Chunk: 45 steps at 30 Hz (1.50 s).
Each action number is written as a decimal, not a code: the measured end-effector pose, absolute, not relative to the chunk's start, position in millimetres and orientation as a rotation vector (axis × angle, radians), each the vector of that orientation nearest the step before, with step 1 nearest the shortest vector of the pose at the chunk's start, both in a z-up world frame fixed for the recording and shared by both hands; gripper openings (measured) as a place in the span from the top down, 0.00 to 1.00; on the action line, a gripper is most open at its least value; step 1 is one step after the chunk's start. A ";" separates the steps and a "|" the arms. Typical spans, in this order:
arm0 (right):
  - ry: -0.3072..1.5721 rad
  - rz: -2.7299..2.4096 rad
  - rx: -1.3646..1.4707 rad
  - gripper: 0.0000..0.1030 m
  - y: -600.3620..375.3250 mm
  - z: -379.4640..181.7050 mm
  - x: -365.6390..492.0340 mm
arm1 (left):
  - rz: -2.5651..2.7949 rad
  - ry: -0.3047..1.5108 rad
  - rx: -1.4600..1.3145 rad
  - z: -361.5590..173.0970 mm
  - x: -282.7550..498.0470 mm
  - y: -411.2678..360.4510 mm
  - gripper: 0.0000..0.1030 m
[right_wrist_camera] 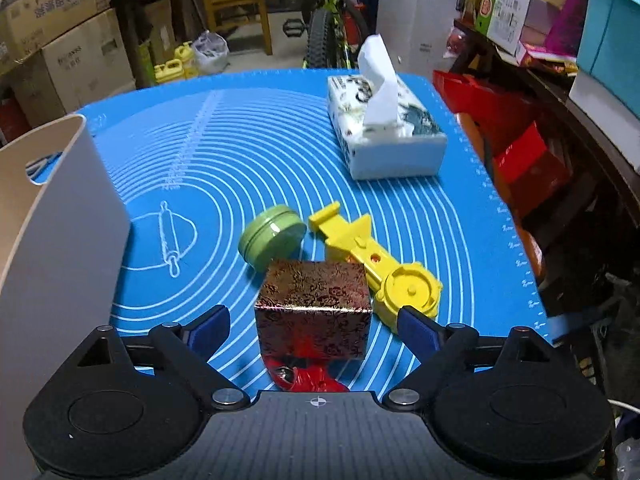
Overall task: Organize rigid objects
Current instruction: 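Grasp the patterned red gift box with the right gripper, then carry the red gift box into the bin with the right gripper and release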
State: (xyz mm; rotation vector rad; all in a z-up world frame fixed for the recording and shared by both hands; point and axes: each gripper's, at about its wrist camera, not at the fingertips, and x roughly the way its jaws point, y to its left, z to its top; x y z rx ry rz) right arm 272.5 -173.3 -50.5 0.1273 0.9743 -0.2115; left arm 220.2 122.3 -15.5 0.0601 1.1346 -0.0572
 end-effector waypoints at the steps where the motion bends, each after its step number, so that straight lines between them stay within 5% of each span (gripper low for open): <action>1: 0.976 -0.214 0.126 0.11 -173.2 -52.8 273.6 | -0.057 1.134 0.062 -15.4 220.1 122.2 0.95; 8: 0.965 -0.248 0.128 0.14 -177.0 -63.3 279.1 | -0.057 1.134 0.061 -15.4 220.2 122.3 0.95; 13: 0.948 -0.227 0.151 0.38 -178.5 -59.2 280.5 | -0.057 1.134 0.061 -15.5 220.2 122.3 0.95; 15: 0.946 -0.230 0.151 0.40 -177.1 -58.6 280.0 | -0.058 1.134 0.060 -15.5 220.3 122.7 0.95; 45: 0.525 0.034 0.214 0.40 -75.6 68.8 235.2 | -0.057 1.134 0.061 -15.5 220.6 122.4 0.95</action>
